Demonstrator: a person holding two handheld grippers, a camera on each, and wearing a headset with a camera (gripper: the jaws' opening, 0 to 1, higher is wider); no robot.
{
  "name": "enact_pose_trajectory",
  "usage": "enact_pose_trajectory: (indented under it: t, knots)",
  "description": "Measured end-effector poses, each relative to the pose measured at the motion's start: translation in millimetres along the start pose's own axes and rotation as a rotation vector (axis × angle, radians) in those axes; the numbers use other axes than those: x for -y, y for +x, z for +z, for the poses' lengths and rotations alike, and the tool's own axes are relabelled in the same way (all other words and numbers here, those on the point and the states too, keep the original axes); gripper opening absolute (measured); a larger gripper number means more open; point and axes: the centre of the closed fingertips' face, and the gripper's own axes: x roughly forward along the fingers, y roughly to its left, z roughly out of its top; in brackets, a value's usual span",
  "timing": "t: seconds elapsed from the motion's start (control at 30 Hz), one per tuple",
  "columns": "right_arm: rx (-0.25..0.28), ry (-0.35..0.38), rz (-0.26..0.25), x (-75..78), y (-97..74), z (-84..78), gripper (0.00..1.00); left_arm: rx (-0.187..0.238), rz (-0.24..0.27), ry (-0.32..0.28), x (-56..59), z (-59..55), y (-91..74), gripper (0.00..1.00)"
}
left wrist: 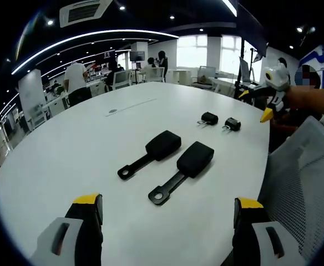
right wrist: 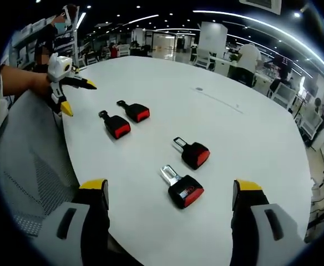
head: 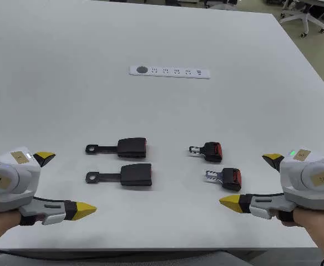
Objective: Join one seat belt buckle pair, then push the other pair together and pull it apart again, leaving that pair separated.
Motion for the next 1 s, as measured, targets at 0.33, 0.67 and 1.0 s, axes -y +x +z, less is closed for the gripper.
enact_pose_trajectory:
  t: [0.33, 0.67, 1.0]
  knots:
    - [-0.003, -0.004, 0.010, -5.6, 2.4, -1.7, 0.90, 0.000, 0.006, -0.002, -3.5, -1.4, -1.2, 0.99]
    - [-0.005, -0.012, 0.005, -4.2, 0.9, -1.5, 0.89, -0.007, 0.001, 0.012, 1.2, -0.7, -1.6, 0.98]
    - [-0.004, -0.016, 0.005, -6.4, -0.1, -1.9, 0.89, -0.022, -0.013, 0.027, 6.0, -2.1, -0.3, 0.97]
